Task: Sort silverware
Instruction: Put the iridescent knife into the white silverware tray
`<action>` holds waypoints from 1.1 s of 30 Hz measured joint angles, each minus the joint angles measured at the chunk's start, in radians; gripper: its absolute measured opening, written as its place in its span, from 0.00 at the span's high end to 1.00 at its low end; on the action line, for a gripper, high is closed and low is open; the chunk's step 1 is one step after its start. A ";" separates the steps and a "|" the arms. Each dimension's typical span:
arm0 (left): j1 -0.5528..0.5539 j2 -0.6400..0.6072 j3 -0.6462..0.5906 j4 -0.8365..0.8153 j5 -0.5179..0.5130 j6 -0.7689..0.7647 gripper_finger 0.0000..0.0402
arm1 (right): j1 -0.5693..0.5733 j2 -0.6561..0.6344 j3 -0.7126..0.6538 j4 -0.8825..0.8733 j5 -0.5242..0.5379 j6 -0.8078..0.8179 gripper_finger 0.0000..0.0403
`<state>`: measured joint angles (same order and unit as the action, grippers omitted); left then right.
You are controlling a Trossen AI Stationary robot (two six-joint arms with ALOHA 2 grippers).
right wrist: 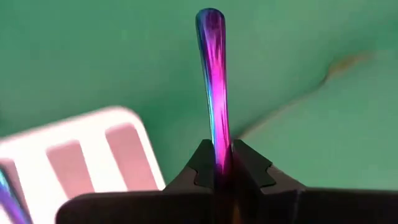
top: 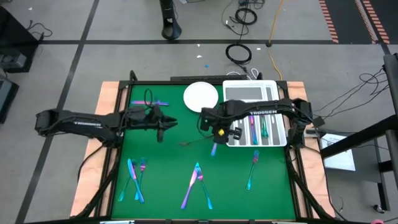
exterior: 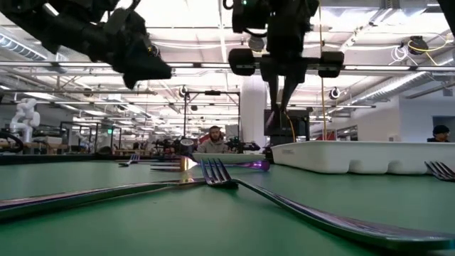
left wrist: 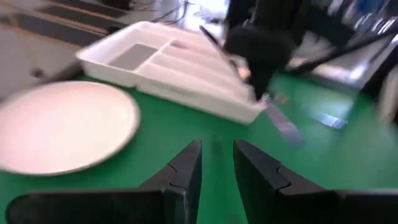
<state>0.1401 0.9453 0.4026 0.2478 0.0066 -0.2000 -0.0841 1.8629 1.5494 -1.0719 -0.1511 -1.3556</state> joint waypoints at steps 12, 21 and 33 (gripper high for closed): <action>-0.056 0.449 0.004 0.536 0.007 -0.396 0.77 | 0.112 -0.018 0.001 -0.013 0.309 0.121 0.98; -0.058 0.677 0.150 0.635 0.075 -0.423 0.77 | 0.138 -0.093 0.001 0.193 0.308 0.077 0.98; -0.054 0.738 0.250 0.633 0.233 -0.422 0.77 | 0.135 -0.100 0.001 0.180 0.308 0.049 0.98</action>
<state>0.0860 1.6829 0.6530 0.8808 0.2401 -0.6224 0.0510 1.7630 1.5501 -0.8914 0.1565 -1.3070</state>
